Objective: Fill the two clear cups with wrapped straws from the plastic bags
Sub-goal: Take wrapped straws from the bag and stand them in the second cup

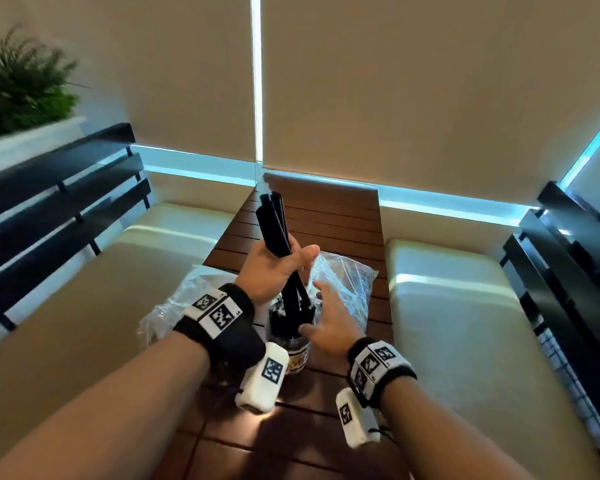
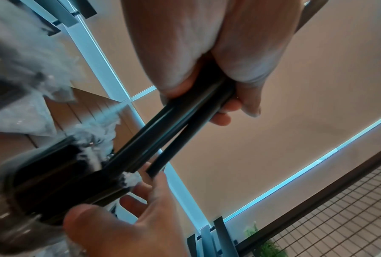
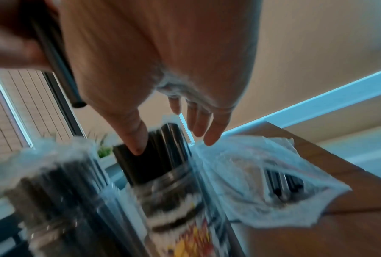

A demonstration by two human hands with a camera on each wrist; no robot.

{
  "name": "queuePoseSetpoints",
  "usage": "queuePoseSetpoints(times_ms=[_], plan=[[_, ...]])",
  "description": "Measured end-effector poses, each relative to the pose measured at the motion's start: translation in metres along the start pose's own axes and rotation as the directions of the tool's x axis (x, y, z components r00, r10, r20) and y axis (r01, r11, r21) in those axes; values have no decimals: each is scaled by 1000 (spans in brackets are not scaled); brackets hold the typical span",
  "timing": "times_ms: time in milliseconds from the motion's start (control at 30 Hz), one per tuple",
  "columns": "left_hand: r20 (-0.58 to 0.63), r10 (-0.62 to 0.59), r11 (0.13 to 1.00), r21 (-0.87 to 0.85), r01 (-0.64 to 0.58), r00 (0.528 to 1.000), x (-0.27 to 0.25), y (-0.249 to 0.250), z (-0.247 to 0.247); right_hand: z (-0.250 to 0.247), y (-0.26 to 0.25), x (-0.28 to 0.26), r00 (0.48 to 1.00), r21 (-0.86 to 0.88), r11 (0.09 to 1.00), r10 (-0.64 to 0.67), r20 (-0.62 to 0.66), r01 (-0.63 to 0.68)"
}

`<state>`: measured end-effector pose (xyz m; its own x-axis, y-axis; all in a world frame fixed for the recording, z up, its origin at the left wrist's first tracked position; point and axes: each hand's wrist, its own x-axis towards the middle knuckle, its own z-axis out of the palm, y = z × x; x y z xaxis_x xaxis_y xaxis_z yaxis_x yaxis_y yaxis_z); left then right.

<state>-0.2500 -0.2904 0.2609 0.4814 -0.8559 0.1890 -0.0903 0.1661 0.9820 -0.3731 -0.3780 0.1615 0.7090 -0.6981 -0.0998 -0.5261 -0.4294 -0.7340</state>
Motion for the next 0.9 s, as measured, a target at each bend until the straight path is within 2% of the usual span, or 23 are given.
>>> queuePoseSetpoints(times_ms=[233, 500, 667, 833, 900], plan=[[-88, -99, 995, -25, 97, 991, 6, -50, 3, 34, 18, 7, 991, -2, 999, 51, -125, -52], [-218, -112, 988, 83, 133, 970, 8, -92, 16, 46, 21, 11, 977, 50, 999, 3, -212, 8], [-247, -137, 978, 121, 171, 959, 7, -99, 20, 47, 21, 5, 984, 107, 994, -10, -175, 30], [-251, -95, 988, 96, 123, 963, 10, -86, 21, 43, 25, 1, 992, 125, 990, -58, -111, 72], [-280, -105, 987, 85, 133, 954, 10, -89, 19, 42, 24, 1, 987, 112, 990, -67, -149, 84]])
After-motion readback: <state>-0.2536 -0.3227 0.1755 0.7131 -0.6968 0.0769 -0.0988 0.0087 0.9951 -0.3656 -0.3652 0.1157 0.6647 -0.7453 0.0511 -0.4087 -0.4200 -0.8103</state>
